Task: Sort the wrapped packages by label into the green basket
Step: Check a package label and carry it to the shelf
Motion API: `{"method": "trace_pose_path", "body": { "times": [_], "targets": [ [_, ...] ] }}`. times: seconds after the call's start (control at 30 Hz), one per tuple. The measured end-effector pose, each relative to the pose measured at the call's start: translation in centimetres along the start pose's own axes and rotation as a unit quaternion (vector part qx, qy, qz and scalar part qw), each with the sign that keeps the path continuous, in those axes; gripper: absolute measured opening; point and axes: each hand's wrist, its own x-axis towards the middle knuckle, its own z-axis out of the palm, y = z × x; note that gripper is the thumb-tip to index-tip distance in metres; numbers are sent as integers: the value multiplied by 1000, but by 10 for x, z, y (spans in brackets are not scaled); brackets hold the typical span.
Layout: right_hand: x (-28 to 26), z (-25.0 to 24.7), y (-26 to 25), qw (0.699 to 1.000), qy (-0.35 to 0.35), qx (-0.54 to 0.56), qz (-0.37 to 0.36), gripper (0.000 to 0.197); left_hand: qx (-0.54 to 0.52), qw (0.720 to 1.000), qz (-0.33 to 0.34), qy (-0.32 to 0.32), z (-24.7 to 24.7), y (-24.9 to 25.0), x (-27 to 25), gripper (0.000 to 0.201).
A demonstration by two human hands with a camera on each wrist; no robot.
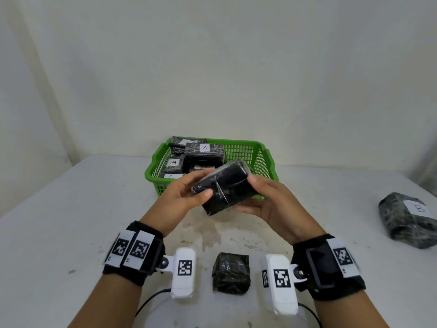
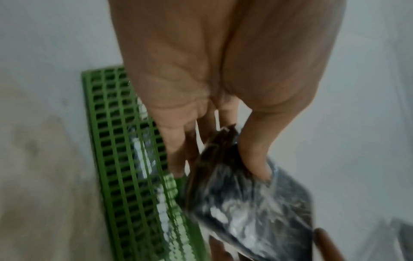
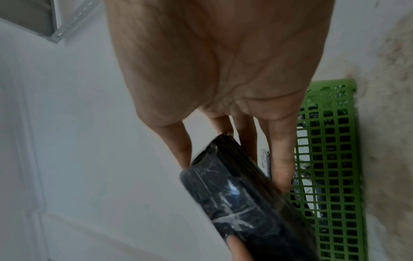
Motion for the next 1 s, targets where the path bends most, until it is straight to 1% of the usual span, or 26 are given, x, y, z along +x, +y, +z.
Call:
{"method": "trace_pose_path", "body": {
  "times": [0.07, 0.1, 0.13, 0.2, 0.27, 0.37, 0.43, 0.47, 0.53, 0.57, 0.6, 0.67, 0.7, 0.73, 0.77, 0.83, 0.87, 0.93, 1.0],
  "targets": [
    [1, -1, 0, 1000, 0, -6, -16, 29, 94, 995, 14, -18, -3, 2, -2, 51],
    [1, -1, 1, 1000, -1, -6, -18, 23, 112, 993, 19, -14, -3, 3, -2, 50],
    [0, -1, 1, 1000, -2, 0, -17, 23, 114, 993, 22, -8, -3, 3, -2, 49],
    [-1, -1, 1, 1000, -4, 29, -5, 28, 107, 994, 28, 4, -2, 3, -2, 50],
    [-2, 0, 0, 999, -14, 36, 10, 31, 104, 994, 35, 12, 0, 3, -2, 52],
    [-2, 3, 0, 998, -18, 20, 60, 34, 65, 997, 36, 17, 4, -2, 0, 55],
    [-1, 5, 2, 995, -19, 38, 86, 42, 46, 998, 39, 16, 8, -4, 0, 57],
    [-2, 6, 2, 995, -19, 43, 87, 43, 45, 998, 41, 14, 10, -5, 0, 57],
    [-1, 7, 2, 997, -13, 25, 69, 33, 45, 998, 37, 3, 11, -5, 0, 60],
    [-1, 7, 2, 998, -9, 5, 57, 31, 40, 999, 27, -9, 11, -3, 0, 64],
    [0, 6, 3, 999, -7, -16, 47, 36, 32, 999, 13, -23, 11, -2, 0, 72],
    [2, 4, 6, 998, -6, -43, 36, 56, 12, 999, -26, -44, 12, -3, 0, 98],
    [2, 4, 7, 998, -7, -54, 33, 61, 4, 998, -45, -49, 13, -3, 0, 104],
    [2, 5, 7, 998, -8, -63, 30, 63, 2, 997, -58, -50, 15, -3, 0, 103],
    [2, 5, 7, 997, -10, -72, 29, 63, 5, 997, -64, -48, 17, -3, 0, 96],
    [0, 8, 5, 995, -17, -90, 32, 61, 2, 998, -62, -33, 21, -2, 2, 75],
    [-1, 9, 5, 994, -21, -98, 38, 62, -2, 998, -59, -25, 22, -1, 1, 69],
    [-1, 10, 5, 993, -29, -108, 44, 69, -2, 999, -53, -11, 22, -2, 2, 68],
    [-1, 11, 4, 993, -31, -104, 42, 70, 5, 999, -49, -16, 21, -3, 2, 74]
  ]
}}
